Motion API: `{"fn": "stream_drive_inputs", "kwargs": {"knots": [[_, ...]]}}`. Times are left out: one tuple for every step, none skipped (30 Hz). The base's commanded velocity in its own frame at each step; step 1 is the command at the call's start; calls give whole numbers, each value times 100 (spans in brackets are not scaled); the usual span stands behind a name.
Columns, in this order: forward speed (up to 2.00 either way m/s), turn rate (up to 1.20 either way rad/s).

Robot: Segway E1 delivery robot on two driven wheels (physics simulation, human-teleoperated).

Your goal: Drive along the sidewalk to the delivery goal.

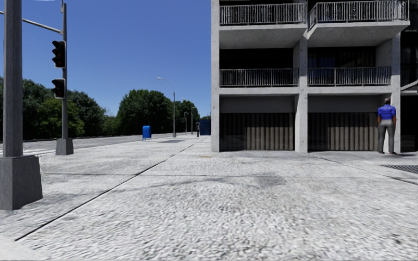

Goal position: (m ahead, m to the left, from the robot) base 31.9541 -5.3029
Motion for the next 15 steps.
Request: {"fn": "stream_drive_inputs", "kwargs": {"knots": [[200, 23], [200, 23], [190, 23], [174, 23], [167, 23], [167, 23], [164, 23], [161, 23], [161, 23], [156, 23], [154, 20], [154, 20], [153, 19], [153, 19], [153, 19]]}}
